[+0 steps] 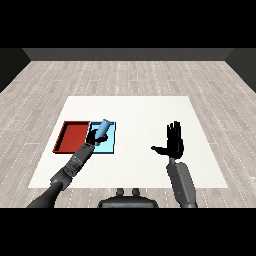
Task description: Pick the blue can and put it in the blue box
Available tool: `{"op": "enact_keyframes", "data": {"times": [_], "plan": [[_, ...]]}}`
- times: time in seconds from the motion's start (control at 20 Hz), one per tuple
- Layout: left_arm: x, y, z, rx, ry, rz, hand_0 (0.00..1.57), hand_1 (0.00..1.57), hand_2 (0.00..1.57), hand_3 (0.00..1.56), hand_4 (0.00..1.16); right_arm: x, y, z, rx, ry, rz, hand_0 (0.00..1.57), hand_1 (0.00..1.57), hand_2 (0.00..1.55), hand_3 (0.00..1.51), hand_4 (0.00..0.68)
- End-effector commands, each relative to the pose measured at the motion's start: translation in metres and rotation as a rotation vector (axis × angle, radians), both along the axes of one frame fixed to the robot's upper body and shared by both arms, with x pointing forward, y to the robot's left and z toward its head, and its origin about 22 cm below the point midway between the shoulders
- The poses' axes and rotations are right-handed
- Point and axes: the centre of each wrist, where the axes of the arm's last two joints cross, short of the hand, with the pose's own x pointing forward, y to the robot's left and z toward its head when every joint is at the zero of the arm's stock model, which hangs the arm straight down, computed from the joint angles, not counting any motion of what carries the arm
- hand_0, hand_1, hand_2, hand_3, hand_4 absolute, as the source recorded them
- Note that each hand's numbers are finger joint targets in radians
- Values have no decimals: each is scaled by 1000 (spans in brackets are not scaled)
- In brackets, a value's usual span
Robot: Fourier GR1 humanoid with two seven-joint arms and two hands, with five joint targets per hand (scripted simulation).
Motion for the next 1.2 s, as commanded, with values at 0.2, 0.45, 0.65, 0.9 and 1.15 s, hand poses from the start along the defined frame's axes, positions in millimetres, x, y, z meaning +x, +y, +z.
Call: {"op": "enact_keyframes", "data": {"times": [0.2,0.45,0.65,0.9,1.15], "plan": [[-16,5,-25,-91,114,188,1464,1464,1314,0,700,7,-14,-31,-16,28,-33,0,0,0,0,0],[-1,23,-8,-62,183,135,0,0,0,0,0,-6,-30,-18,-37,27,-26,0,0,0,0,0],[5,-4,-4,-37,186,120,0,0,0,0,0,2,-23,-3,-7,0,-31,0,0,0,0,0],[-2,23,-8,-58,46,165,0,0,0,0,0,7,-7,-3,-13,2,-23,0,0,0,0,0],[12,13,10,-127,-223,58,0,0,0,0,0,-1,-5,1,-59,-3,23,0,0,0,0,0]]}}
